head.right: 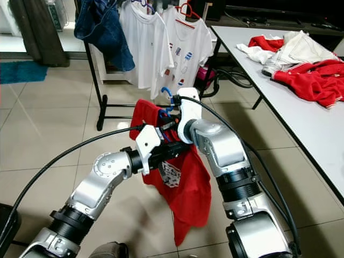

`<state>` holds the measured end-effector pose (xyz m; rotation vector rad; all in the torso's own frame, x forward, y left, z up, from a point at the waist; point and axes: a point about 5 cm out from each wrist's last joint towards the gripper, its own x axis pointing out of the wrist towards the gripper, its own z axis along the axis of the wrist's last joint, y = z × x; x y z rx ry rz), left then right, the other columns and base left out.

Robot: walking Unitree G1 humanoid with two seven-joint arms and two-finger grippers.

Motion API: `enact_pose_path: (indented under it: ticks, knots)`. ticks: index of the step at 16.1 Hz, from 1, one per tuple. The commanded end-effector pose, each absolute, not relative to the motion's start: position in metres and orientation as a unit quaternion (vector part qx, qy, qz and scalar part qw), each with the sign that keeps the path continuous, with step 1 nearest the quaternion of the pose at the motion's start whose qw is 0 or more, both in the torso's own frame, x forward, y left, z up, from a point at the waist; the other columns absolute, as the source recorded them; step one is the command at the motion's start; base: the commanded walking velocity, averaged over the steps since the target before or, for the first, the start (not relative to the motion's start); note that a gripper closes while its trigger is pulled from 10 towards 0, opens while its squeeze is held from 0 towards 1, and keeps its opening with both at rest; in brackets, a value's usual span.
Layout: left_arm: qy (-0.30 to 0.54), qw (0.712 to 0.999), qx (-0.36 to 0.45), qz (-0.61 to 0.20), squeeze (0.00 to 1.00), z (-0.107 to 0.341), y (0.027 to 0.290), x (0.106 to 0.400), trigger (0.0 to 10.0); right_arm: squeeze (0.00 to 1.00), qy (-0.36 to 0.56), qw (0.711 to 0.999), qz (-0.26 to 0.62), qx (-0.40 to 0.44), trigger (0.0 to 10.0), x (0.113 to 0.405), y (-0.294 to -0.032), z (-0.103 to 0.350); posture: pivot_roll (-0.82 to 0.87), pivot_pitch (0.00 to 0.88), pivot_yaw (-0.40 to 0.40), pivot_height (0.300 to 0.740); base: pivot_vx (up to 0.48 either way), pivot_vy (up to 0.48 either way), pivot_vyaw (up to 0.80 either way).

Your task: Hang hanger

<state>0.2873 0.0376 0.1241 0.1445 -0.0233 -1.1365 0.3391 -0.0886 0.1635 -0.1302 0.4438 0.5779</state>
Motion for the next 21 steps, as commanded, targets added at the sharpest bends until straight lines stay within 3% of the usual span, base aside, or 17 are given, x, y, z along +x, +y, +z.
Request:
enact_pose_path:
  ticks: [1, 3, 5, 9, 14, 15, 16, 17, 18, 21]
  knots:
    - [-0.057, 0.838, 0.103, -0.533, 0.0, 0.147, 0.036, 0.293, 0.0, 0.0, 0.238, 0.929, 0.275, -0.07, 10.0, 0.336, -0.095, 0.153, 0.0, 0.018, -0.073, 0.74, 0.0, 0.0, 0.0]
    - [-0.018, 0.822, 0.147, -0.55, 0.0, 0.134, 0.042, 0.288, 0.0, 0.0, 0.234, 0.931, 0.27, -0.068, 10.0, 0.337, -0.097, 0.154, 0.0, 0.017, -0.071, 0.74, 0.0, 0.0, 0.0]
    - [0.013, 0.833, 0.155, -0.531, 0.0, 0.126, 0.049, 0.29, 0.0, 0.0, 0.228, 0.935, 0.263, -0.064, 10.0, 0.34, -0.1, 0.156, 0.0, 0.017, -0.072, 0.74, 0.0, 0.0, 0.0]
    - [0.003, 0.862, 0.105, -0.496, 0.0, 0.135, 0.052, 0.296, 0.0, 0.0, 0.224, 0.937, 0.26, -0.063, 10.0, 0.341, -0.101, 0.158, 0.01, 0.018, -0.073, 0.74, 0.0, 0.0, 0.0]
    - [-0.008, 0.875, 0.073, -0.478, 0.0, 0.146, 0.057, 0.298, 0.0, 0.0, 0.225, 0.937, 0.258, -0.062, 10.0, 0.341, -0.102, 0.157, 0.01, 0.017, -0.071, 0.74, 0.0, 0.0, 0.0]
    - [-0.012, 0.874, 0.071, -0.481, 0.0, 0.147, 0.055, 0.297, 2.3, 0.0, 0.225, 0.937, 0.259, -0.062, 10.0, 0.341, -0.102, 0.157, 0.01, 0.015, -0.072, 0.74, 0.0, 0.0, 0.0]
    - [-0.015, 0.87, 0.056, -0.49, 0.0, 0.15, 0.052, 0.295, 10.0, 0.0, 0.224, 0.937, 0.259, -0.062, 10.0, 0.341, -0.101, 0.157, 0.01, 0.014, -0.072, 0.74, 0.0, 0.0, 0.0]
    - [-0.016, 0.867, 0.052, -0.496, 0.45, 0.152, 0.051, 0.294, 10.0, 0.0, 0.224, 0.937, 0.26, -0.061, 10.0, 0.341, -0.101, 0.157, 0.01, 0.014, -0.072, 0.74, 0.0, 0.0, 0.0]
    - [-0.013, 0.863, 0.05, -0.503, 1.0, 0.152, 0.051, 0.293, 10.0, 0.0, 0.224, 0.938, 0.259, -0.061, 10.0, 0.342, -0.101, 0.157, 0.01, 0.013, -0.072, 0.74, 0.0, 0.0, 0.0]
    - [-0.005, 0.863, 0.055, -0.502, 1.0, 0.15, 0.054, 0.293, 10.0, 0.0, 0.223, 0.938, 0.258, -0.061, 10.0, 0.342, -0.102, 0.157, 0.01, 0.013, -0.073, 0.74, 0.0, 0.0, 0.0]
